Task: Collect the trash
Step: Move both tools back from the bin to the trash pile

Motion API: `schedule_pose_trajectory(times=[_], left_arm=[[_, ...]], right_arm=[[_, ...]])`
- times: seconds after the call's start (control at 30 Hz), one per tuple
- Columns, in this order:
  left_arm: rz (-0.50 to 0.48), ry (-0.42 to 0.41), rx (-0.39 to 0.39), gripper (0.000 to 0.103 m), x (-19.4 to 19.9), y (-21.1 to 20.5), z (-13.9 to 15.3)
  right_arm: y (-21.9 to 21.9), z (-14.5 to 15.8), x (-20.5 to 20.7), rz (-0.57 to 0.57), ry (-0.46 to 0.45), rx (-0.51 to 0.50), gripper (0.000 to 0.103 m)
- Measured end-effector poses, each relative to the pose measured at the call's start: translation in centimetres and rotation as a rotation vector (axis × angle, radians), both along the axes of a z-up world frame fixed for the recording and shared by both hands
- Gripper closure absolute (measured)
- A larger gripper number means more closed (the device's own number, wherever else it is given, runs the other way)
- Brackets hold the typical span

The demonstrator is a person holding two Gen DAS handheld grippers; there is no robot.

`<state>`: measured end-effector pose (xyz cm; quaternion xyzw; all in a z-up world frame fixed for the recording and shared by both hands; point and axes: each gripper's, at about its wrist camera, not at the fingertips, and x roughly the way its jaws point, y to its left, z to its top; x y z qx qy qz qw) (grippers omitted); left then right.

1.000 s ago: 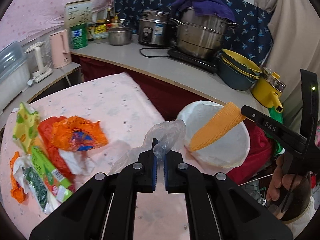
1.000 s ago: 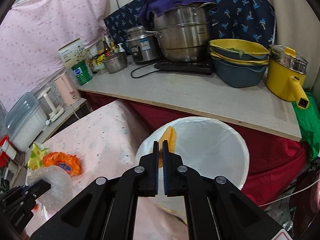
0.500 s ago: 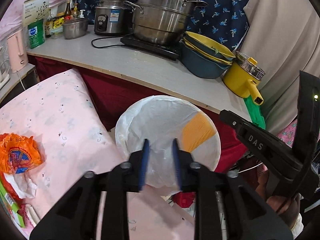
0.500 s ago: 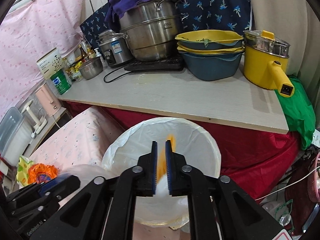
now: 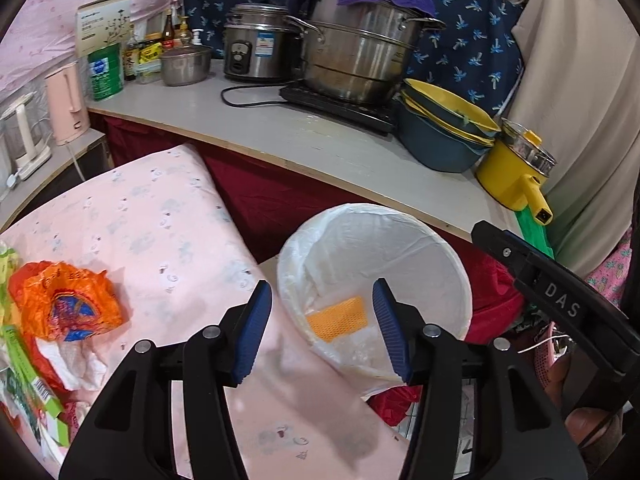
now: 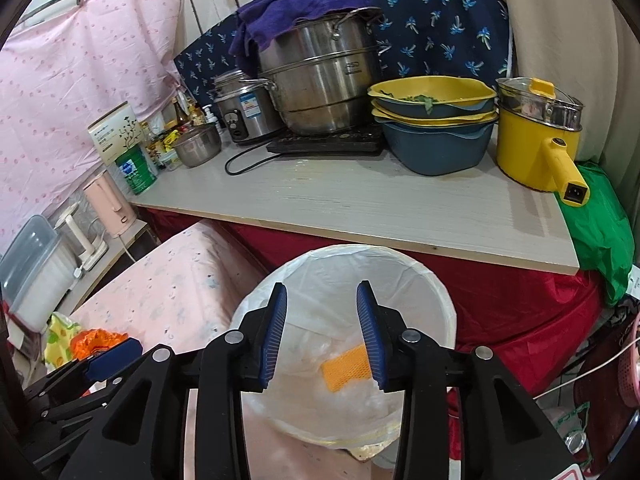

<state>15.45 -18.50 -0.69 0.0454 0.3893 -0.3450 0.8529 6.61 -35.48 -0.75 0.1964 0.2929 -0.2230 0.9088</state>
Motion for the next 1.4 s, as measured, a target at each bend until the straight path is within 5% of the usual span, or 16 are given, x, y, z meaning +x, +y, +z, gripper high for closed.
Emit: schedule_pose_trajectory(times=[0.53,0.77,1.4], left_arm=[[0.264,-0.042,0.009,0.046,0.7,12.3,1.6],[0.419,-0.045,0.032,0.031,1.1,19.3,1.7],[0.75,0.047,0.084,0.025,1.8,36.6,-2.0]], right_arm=[[9.7,2.0,2.4,0.17,-0.013,-0.035,0.058],[15.2,2.1,4.0,0.273,-0.005,-0.049,0.05],[27.5,-0.3,8.3,0.47,0.073,-0.072,0.038]])
